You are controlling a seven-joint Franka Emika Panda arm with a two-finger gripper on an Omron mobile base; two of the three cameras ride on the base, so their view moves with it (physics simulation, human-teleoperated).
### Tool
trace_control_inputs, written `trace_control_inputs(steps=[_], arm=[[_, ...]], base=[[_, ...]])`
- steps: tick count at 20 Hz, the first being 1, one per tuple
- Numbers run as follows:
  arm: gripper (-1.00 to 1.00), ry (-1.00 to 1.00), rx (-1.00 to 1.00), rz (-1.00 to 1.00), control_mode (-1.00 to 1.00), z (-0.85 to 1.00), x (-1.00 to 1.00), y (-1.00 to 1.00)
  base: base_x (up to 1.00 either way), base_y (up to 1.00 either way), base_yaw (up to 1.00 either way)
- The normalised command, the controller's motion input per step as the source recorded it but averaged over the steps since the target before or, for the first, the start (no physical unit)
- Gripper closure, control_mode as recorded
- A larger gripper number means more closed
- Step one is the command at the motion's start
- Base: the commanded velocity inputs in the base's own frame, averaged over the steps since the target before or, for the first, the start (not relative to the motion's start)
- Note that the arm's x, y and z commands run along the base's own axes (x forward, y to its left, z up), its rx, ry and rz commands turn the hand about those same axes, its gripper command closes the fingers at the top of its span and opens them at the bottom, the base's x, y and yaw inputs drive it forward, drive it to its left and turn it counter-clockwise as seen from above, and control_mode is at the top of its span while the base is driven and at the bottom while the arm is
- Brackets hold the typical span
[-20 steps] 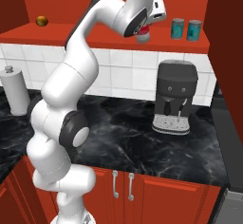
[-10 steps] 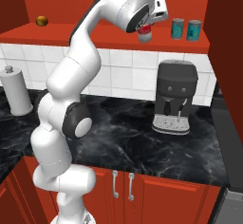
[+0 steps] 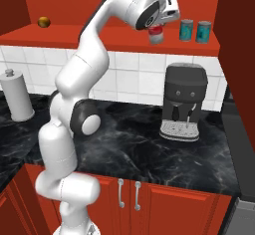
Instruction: Pick the cans from the counter and place them in their designated side in the cabinet.
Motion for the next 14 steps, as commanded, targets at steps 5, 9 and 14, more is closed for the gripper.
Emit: trace_control_inputs(steps=[5,9,14], arm=[[-1.0,0.07,0.0,0.0,-1.0,0.01,0.18,-0.11],[-1.0,0.03,0.0,0.0,-1.0,0.09,0.09,-0.11],[-1.0,0.0,0.0,0.0,-1.0,0.19,0.04,-0.11]], base=[[0.0,0.0,0.0],[0.0,0.0,0.0],[0.0,0.0,0.0]])
